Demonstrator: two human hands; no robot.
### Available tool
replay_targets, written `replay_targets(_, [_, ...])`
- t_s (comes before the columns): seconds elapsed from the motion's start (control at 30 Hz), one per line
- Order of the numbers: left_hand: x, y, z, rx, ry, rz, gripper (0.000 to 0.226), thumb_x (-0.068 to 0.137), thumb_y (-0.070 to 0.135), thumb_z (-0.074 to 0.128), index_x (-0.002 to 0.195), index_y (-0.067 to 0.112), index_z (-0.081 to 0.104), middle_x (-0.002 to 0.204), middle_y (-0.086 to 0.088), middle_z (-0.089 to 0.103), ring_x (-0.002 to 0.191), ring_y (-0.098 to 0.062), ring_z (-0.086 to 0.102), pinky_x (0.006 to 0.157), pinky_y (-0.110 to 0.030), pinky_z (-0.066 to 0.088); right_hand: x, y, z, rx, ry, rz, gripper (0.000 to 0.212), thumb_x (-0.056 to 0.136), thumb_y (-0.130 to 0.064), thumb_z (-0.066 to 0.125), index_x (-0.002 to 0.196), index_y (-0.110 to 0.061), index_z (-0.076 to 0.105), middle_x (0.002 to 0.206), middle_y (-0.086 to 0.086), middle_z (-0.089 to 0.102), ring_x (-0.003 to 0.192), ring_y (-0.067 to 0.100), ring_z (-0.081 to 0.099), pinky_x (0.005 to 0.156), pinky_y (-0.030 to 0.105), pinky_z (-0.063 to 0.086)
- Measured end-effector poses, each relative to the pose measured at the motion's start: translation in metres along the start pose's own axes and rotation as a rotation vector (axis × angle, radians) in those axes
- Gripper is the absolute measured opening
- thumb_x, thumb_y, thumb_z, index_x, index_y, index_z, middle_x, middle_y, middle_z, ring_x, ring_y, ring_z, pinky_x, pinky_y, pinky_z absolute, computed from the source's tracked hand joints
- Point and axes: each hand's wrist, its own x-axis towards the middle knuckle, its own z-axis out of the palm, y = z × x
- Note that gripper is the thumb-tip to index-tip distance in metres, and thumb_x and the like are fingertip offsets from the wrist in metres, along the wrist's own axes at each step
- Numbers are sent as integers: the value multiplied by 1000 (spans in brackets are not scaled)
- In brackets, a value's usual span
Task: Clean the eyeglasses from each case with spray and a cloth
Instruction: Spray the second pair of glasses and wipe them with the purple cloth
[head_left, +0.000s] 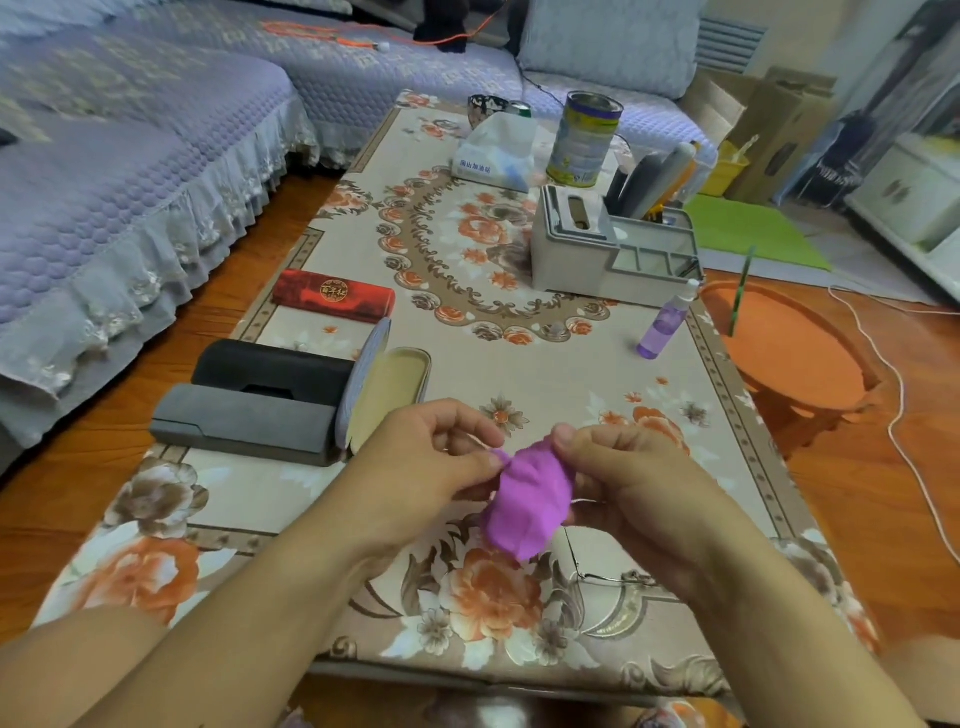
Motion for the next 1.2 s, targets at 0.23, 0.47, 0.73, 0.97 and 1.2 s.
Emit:
replay_targets(0.23, [-4,6,-26,741,-226,33,31,93,19,59,104,46,70,70,5,60,60,-11,53,57,-27,44,-11,-26,-2,-272,320,-369,35,92,-2,63,64,16,52,92,-4,73,75,-2,66,60,16,45])
replay_targets(0.47, [-34,13,-31,-138,-472,-239,14,76,5,58,75,13,70,71,-13,51,57,-20,49,65,-38,49,21,-33,2,-248,157,-440,26,91,-39,68,80,-17,78,83,0,75,84,20,67,88,46,49])
replay_targets(0.73, [-17,-35,-54,-164,391,-297,7,89,4,53,89,9,58,68,-8,51,48,-16,44,49,-28,42,125,-6,53,-683,-136,-237,21,97,-6,59,111,-11,74,83,-7,63,56,-6,51,54,13,40])
replay_targets(0.97, [-22,-48,-19,264,596,2,21,92,13,58,100,22,42,91,-3,50,76,-23,53,62,-35,42,104,9,12,-716,157,-318,26,92,-8,57,100,-25,74,109,-4,69,103,15,66,82,28,53])
replay_targets(1.2, [-6,-58,34,637,59,43,12,94,27,57,85,31,63,67,10,64,53,-6,55,51,-27,47,33,44,-104,-808,459,-187,22,90,-4,60,90,-21,73,85,-4,69,68,7,60,59,20,41])
